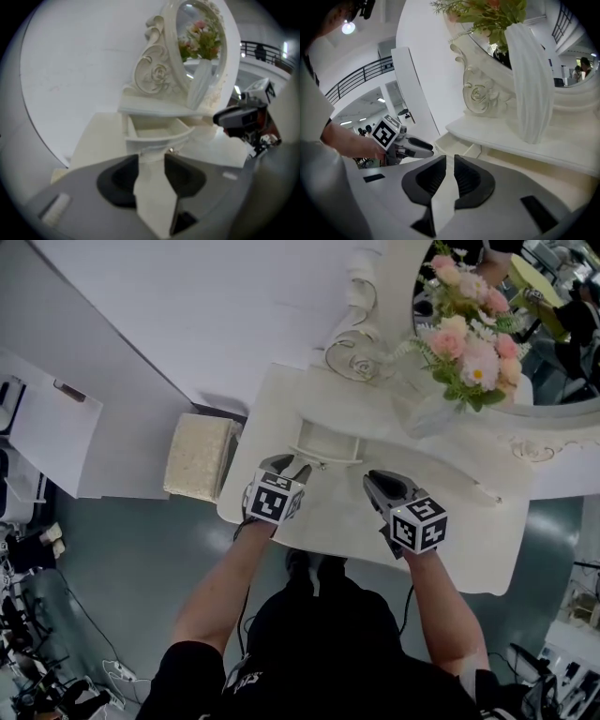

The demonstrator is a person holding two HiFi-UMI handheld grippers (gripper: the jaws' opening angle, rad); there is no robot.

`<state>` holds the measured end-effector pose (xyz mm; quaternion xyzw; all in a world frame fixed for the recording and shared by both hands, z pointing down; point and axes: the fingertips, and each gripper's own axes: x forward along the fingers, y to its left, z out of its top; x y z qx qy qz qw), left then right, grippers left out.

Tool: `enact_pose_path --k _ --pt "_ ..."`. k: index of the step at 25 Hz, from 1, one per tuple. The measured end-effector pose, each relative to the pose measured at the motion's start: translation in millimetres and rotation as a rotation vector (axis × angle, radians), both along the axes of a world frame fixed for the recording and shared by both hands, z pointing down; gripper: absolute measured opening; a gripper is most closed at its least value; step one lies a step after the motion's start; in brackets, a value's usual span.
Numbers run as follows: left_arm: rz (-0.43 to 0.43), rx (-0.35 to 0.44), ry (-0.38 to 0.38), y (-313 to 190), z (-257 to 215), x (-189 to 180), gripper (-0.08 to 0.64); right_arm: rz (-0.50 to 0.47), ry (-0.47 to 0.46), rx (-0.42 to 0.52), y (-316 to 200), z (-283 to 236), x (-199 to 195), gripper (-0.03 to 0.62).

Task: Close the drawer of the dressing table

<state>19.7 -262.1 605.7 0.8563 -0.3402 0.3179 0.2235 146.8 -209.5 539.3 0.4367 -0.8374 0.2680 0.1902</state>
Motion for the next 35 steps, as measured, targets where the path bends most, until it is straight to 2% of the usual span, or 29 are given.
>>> enact_pose_path --k 6,10,14,18,22,25,35 --pt "-0.040 0.013 -0.038 -9.8 0.2 -23.8 0.193 -0.036 0.139 -0.001 -17.7 28.0 -1.3 0.113" --pt "-0.040 0.013 -0.043 -19.7 1.9 -28.4 0.196 -0.057 0.173 -0.024 -24.5 45.5 -1.2 0.156" --pt "0.001 0.027 -0.034 -24.1 -0.6 -22.0 0.195 -0.080 0.171 -0.029 -29.5 51.3 -6.3 0.173" --pt "0.031 0.034 -0.027 -26.6 -1.0 -17.7 0.195 -0.096 0.188 -0.018 -34.9 56.9 -8.1 0.169" --pt "0.056 0.044 -0.028 -25.5 -3.8 -14.5 0.189 -0.138 0.235 0.014 -34.8 61.0 -11.9 0.100" --pt "0.069 0.055 -0.037 -22.2 -4.9 -11.4 0.152 -0.155 0.282 0.058 -33.0 60.9 -13.0 0.089" --pt "0.053 0.053 -0.012 -21.7 -5.0 -10.3 0.149 -0.141 0.341 0.130 -31.0 60.5 -10.5 0.077"
